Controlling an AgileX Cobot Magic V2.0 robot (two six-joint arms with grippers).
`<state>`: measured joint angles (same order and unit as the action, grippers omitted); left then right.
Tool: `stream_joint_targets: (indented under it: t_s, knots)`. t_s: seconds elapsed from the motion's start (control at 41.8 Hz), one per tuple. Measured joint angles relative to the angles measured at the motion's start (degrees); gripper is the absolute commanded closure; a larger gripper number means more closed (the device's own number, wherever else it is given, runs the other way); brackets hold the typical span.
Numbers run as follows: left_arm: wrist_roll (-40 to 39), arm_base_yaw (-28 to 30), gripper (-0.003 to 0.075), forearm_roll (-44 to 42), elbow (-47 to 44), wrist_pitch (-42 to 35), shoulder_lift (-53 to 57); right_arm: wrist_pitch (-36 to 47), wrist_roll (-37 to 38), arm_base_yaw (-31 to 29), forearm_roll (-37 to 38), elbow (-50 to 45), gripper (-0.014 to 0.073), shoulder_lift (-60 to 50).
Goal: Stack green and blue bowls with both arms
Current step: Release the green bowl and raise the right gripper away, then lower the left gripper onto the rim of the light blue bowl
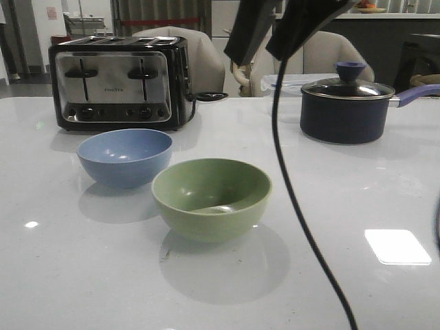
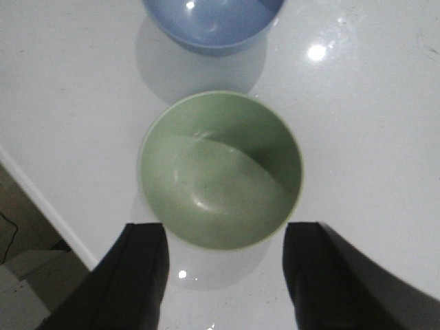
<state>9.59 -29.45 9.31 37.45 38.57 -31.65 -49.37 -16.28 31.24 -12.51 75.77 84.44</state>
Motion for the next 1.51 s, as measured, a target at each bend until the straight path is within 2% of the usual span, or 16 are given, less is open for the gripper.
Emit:
stream_joint_targets:
  t_s: [0.144,0.335,0.431,0.646,0.742,0.982,1.197,1.508]
  knots:
    - [0.0,0.0,0.014,0.0,0.0,0.0,0.0,-0.1,1.4,0.5,0.9,-7.3,0.0109,-8.6]
    - [0.0,0.0,0.014,0.0,0.0,0.0,0.0,0.1,9.9,0.5,6.6,-17.4,0.0109,-20.5]
    - [0.0,0.0,0.014,0.0,0.0,0.0,0.0,0.1,11.6,0.5,8.1,-22.3,0.0109,-26.6]
    - [0.0,0.0,0.0141,0.0,0.0,0.2,-0.8,0.1,12.0,0.5,8.4,-27.7,0.0109,-34.5]
    - [-0.1,0.0,0.0141,-0.1,1.8,2.8,-3.6,0.1,12.1,0.5,8.4,-27.8,0.0109,-35.2]
    - [-3.5,1.0,0.0141,-5.2,10.6,9.0,-18.0,0.1,12.1,0.5,8.4,-27.9,0.0109,-35.2]
    - [-7.5,6.2,0.0141,-6.8,18.9,9.2,-34.6,0.1,12.1,0.5,8.4,-27.9,0.0109,-35.1]
    - [-8.1,12.5,0.014,-6.6,32.5,7.1,-57.4,0.1,12.3,0.5,8.4,-27.9,0.0109,-35.1]
